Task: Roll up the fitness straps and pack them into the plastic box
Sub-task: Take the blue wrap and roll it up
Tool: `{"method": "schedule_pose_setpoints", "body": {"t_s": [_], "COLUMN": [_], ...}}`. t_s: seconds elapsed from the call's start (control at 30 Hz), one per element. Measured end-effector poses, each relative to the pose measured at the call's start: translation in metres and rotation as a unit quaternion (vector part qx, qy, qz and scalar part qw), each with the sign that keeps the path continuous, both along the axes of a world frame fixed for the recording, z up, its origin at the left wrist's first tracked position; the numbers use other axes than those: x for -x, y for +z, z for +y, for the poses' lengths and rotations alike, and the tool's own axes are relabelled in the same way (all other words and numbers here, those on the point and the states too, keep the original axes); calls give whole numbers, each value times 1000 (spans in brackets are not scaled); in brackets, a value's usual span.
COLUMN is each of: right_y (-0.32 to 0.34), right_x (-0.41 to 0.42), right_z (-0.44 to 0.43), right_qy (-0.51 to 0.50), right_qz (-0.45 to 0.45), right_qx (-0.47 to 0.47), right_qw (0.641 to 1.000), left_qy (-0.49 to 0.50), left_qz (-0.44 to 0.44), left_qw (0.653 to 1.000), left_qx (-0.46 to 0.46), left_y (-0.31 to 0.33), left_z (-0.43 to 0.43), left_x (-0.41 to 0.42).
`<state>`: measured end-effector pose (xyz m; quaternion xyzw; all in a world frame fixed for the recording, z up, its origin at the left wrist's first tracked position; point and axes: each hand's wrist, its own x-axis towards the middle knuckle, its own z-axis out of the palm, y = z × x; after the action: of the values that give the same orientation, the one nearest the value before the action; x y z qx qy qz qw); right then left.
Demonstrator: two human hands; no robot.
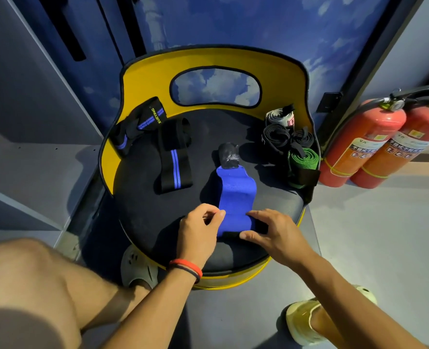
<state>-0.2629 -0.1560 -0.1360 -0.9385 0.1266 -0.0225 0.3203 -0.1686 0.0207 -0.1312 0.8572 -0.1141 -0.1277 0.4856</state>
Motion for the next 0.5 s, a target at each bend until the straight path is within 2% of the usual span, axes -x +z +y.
{"method": "schedule_pose_setpoints", "body": {"t_s": [0.2,0.37,0.5], "right_y": [6,11,14], "right_x": [-3,0,3], "right_z": [5,6,1], "right_qy": [-21,-51,-77], "right_qz": [41,70,114], "right_qx": [-62,-138,-165], "right_qw": [997,987,977], "left_qy": [-66,-68,-69], "left_qz": [47,39,77], "left_qw": [996,996,994], "left_qx": [-22,-45,-37], "left_y": [1,5,2], "left_z": [18,23,23], "left_x": [5,1,4]}}
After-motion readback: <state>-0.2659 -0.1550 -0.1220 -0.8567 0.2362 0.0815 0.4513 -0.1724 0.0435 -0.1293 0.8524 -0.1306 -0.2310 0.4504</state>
